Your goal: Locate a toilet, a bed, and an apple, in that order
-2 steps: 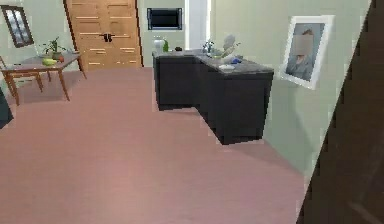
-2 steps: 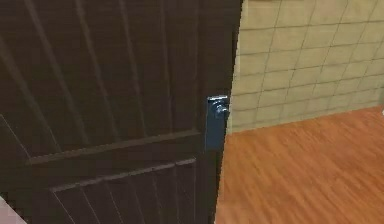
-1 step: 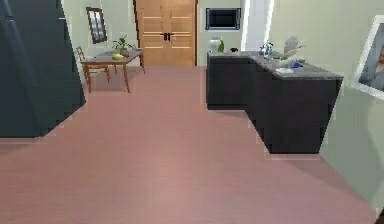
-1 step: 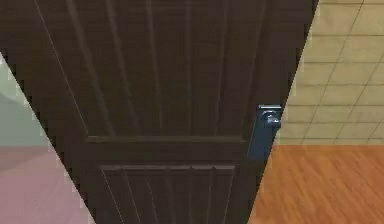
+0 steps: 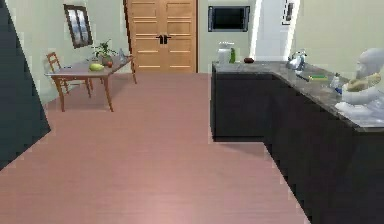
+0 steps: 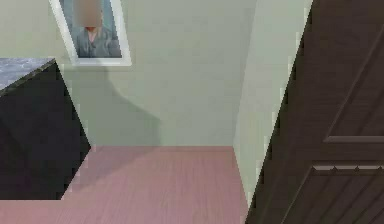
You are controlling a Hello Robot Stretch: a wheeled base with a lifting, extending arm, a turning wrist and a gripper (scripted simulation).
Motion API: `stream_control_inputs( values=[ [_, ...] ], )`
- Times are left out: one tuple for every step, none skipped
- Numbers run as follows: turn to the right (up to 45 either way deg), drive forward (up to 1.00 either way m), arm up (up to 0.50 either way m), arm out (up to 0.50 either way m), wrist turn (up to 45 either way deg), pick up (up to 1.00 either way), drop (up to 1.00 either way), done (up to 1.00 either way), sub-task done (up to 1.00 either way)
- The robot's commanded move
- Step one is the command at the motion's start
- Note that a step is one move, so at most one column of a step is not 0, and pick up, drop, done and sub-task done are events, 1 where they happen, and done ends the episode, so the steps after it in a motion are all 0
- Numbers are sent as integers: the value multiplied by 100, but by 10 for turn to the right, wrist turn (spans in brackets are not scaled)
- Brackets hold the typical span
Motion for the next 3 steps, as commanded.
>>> stream_control_inputs(
  values=[
    [-30,0,0,0,0,0,0,0,0],
    [0,100,0,0,0,0,0,0,0],
    [0,95,0,0,0,0,0,0,0]
  ],
)
